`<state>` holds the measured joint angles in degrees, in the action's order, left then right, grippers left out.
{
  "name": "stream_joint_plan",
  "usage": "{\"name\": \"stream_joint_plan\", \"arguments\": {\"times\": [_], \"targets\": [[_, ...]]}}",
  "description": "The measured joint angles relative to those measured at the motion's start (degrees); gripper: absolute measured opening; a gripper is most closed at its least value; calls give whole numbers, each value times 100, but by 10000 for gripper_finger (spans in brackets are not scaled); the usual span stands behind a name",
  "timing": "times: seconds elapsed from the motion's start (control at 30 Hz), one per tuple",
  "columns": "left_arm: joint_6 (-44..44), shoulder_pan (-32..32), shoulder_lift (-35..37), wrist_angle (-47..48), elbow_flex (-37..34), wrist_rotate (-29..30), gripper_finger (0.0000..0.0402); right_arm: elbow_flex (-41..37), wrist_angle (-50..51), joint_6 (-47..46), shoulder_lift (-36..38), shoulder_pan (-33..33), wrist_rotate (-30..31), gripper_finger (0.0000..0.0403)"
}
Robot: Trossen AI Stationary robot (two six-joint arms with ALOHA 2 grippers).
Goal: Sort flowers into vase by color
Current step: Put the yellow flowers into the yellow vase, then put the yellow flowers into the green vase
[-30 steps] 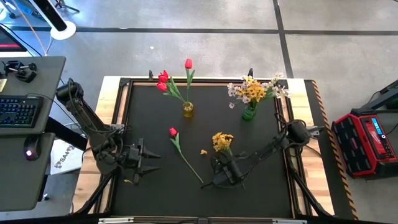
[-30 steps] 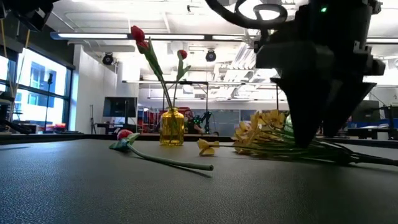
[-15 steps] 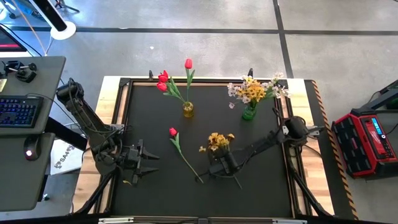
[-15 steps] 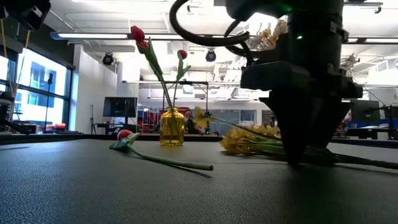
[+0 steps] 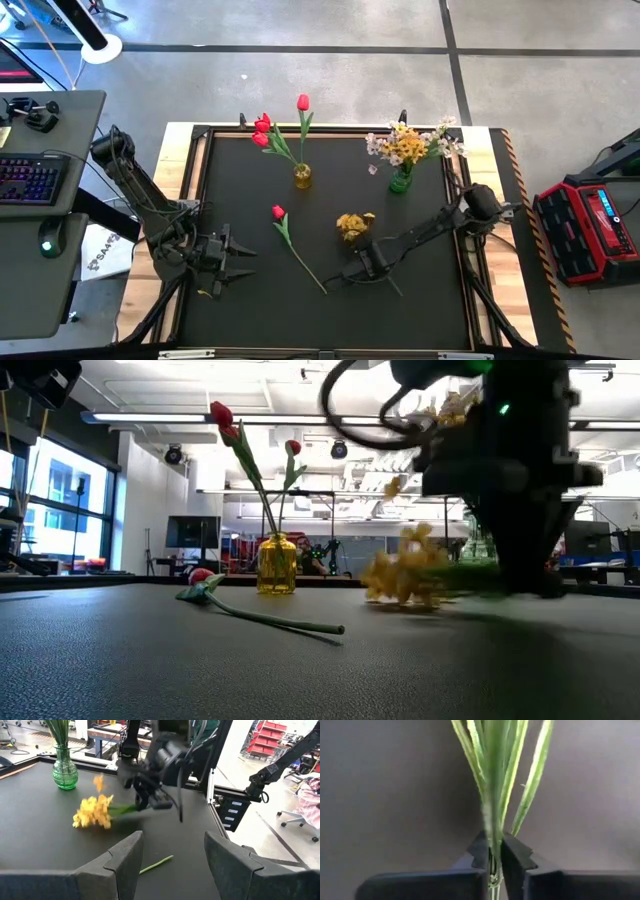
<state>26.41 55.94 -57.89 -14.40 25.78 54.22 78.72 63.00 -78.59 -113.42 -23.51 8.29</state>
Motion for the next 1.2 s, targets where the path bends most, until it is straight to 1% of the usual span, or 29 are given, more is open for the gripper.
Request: {"name": "stream_joint_plan", "arguments": {"times": [0.07,0.13,0.23,0.37,0.43,0.5,0.6,0.7,0.8,1.03,1.2], "targets": [[0,0,0,1,0,-1,200,6,153,-83,62,-43,129,46],[1,0,0,1,0,0,200,-3,167,-90,76,-60,136,84],[39,0,0,-1,0,0,200,3,162,-40,137,-46,114,152],[71,0,0,-1,0,0,200,6,216,59,133,-8,-173,241],[98,0,0,-1,0,0,200,24,240,60,133,-8,-205,275],[98,0,0,-2,0,0,200,66,279,60,133,-8,-205,297],[98,0,0,-1,0,0,200,113,253,79,133,-3,-219,303],[101,0,0,-2,0,0,200,100,81,239,133,70,-298,292],[101,0,-48,-13,0,4,200,-9,-240,486,133,244,-504,281],[264,-4,-291,-9,0,2,200,-258,-359,697,133,704,-704,274],[337,-2,-399,-25,0,0,200,-476,-645,762,133,825,-910,250]]}}
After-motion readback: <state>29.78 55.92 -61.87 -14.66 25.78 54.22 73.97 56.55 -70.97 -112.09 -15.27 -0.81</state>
